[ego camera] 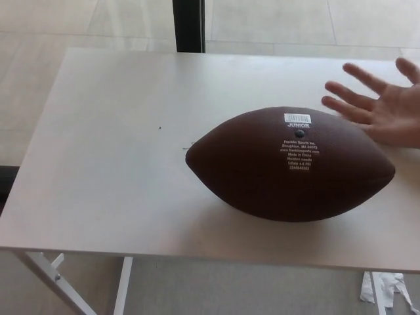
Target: The robot uses both its hands to grab the left and right ends of a football kept in the middle of the desk infront of it, lifts it up and places it in the palm of a person
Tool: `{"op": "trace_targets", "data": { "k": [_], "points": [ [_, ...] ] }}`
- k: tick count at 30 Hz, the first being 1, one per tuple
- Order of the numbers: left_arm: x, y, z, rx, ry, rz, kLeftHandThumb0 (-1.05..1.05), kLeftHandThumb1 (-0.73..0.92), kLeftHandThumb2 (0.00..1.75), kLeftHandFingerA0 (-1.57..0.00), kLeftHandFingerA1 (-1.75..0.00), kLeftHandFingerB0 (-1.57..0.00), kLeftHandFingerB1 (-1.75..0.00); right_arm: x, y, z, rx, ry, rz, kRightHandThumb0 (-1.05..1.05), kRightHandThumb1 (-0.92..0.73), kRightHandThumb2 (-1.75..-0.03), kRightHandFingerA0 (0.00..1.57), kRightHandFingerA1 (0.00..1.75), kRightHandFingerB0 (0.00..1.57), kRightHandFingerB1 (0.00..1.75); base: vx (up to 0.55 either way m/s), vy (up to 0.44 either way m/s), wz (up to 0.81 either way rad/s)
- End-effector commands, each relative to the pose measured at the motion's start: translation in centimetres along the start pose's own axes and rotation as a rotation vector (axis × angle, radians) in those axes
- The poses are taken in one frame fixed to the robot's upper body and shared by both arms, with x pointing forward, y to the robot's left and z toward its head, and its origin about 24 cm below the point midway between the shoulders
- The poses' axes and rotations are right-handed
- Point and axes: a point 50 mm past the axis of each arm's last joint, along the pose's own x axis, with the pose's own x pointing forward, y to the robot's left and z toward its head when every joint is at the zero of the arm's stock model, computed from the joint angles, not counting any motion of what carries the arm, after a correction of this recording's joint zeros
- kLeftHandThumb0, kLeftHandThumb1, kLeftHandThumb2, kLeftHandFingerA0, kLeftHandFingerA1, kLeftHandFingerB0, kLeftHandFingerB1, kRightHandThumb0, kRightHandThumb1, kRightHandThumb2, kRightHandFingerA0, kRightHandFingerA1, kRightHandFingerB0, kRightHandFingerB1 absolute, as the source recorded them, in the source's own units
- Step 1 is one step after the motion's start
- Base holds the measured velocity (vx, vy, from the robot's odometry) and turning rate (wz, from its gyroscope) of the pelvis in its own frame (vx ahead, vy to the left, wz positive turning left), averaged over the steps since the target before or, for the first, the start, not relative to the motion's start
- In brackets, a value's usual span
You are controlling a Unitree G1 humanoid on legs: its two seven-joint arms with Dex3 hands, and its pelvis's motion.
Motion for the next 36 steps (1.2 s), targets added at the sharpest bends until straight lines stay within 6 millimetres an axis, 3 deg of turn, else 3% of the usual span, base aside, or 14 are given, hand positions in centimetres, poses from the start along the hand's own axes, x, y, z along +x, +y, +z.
{"op": "trace_targets", "data": {
  "k": [1, 10, 13, 14, 16, 17, 21, 24, 25, 26, 30, 31, 35, 36],
  "points": [
    [1.1, -8.9, 6.8, -0.125, -0.099, -0.051, -0.84, 0.91, 0.68, -0.37, -0.43, -0.29, -0.36, 0.7, 8.1, 3.2, 0.152, -0.046, 0.190, -1.01, -0.86, -0.67, 0.48, 0.44, 0.28, 0.35, 0.00, 0.000, 0.00],
    [-1.9, -18.2, 3.4, -0.018, -0.031, -0.395, -0.85, 0.92, 0.74, -0.38, -0.49, -0.31, -0.41, -2.4, 15.3, -0.9, 0.166, 0.213, 0.362, -0.92, -0.92, -0.72, 0.46, 0.42, 0.27, 0.30, 0.00, 0.000, 0.00],
    [-3.0, -19.0, 2.2, 0.019, -0.023, -0.433, -0.72, 0.75, 1.18, -0.36, -0.60, -0.15, -0.48, -2.9, 16.1, -1.2, 0.179, 0.233, 0.364, -0.87, -0.92, -0.71, 0.51, 0.43, 0.33, 0.31, 0.00, 0.000, 0.00],
    [-3.7, -19.6, 1.2, 0.043, -0.004, -0.461, -0.82, 0.92, 0.75, -0.39, -0.50, -0.31, -0.42, -3.2, 16.6, -1.5, 0.196, 0.242, 0.361, -0.85, -0.92, -0.72, 0.52, 0.43, 0.31, 0.31, 0.00, 0.000, 0.00],
    [-4.2, -20.1, 0.4, 0.063, 0.012, -0.484, -0.74, 0.74, 1.19, -0.36, -0.60, -0.15, -0.48, -3.5, 17.0, -1.7, 0.196, 0.252, 0.364, -0.85, -0.92, -0.71, 0.54, 0.43, 0.31, 0.31, 0.00, 0.000, 0.00],
    [-4.7, -20.4, -0.4, 0.073, 0.037, -0.502, -0.83, 0.92, 0.72, -0.36, -0.48, -0.30, -0.42, -3.8, 17.3, -2.0, 0.173, 0.261, 0.376, -0.86, -0.76, -1.11, 0.49, 0.56, 0.26, 0.45, 0.00, 0.000, 0.00],
    [-5.9, -21.2, -2.2, 0.099, 0.075, -0.533, -0.82, 0.92, 0.74, -0.38, -0.50, -0.30, -0.41, -4.6, 18.2, -3.2, 0.110, 0.307, 0.432, -0.85, -0.77, -1.13, 0.51, 0.56, 0.26, 0.45, 0.00, 0.000, 0.00],
    [-6.4, -21.5, -3.1, 0.108, 0.092, -0.564, -0.84, 0.92, 0.75, -0.36, -0.52, -0.28, -0.42, -5.3, 18.9, -4.0, 0.088, 0.331, 0.453, -0.80, -0.76, -1.12, 0.53, 0.59, 0.27, 0.46, 0.00, 0.000, 0.00],
    [-6.6, -21.6, -3.3, 0.112, 0.097, -0.569, -0.86, 0.91, 0.76, -0.37, -0.51, -0.27, -0.42, -5.5, 19.0, -4.2, 0.085, 0.339, 0.457, -0.82, -0.92, -0.73, 0.60, 0.48, 0.33, 0.33, 0.00, 0.000, 0.00],
    [-6.7, -21.7, -3.6, 0.119, 0.107, -0.576, -0.86, 0.91, 0.76, -0.37, -0.51, -0.28, -0.42, -5.8, 19.2, -4.6, 0.083, 0.363, 0.461, -0.84, -0.77, -1.13, 0.55, 0.59, 0.30, 0.47, 0.00, 0.000, 0.00],
    [-7.2, -21.9, -4.3, 0.132, 0.126, -0.589, -0.85, 0.92, 0.75, -0.37, -0.51, -0.28, -0.42, -6.6, 19.4, -5.7, 0.066, 0.411, 0.447, -0.84, -0.77, -1.12, 0.54, 0.59, 0.31, 0.47, 0.00, 0.000, 0.00],
    [-7.4, -21.8, -4.5, 0.139, 0.128, -0.592, -0.88, 0.91, 0.76, -0.36, -0.51, -0.27, -0.42, -6.8, 19.3, -6.1, 0.049, 0.422, 0.435, -0.84, -0.92, -0.74, 0.64, 0.47, 0.36, 0.33, 0.00, 0.000, 0.00],
    [-7.8, -21.4, -5.3, 0.158, 0.149, -0.598, -0.89, 0.91, 0.79, -0.39, -0.55, -0.30, -0.43, -7.7, 19.0, -7.1, 0.042, 0.451, 0.425, -0.81, -0.75, -1.12, 0.55, 0.60, 0.29, 0.47, 0.00, 0.000, 0.00],
    [-7.9, -21.4, -5.5, 0.159, 0.153, -0.600, -0.90, 0.91, 0.80, -0.39, -0.55, -0.29, -0.44, -7.8, 19.0, -7.3, 0.041, 0.459, 0.421, -0.85, -0.92, -0.71, 0.66, 0.49, 0.39, 0.34, 0.00, 0.000, 0.00]
  ]
}}
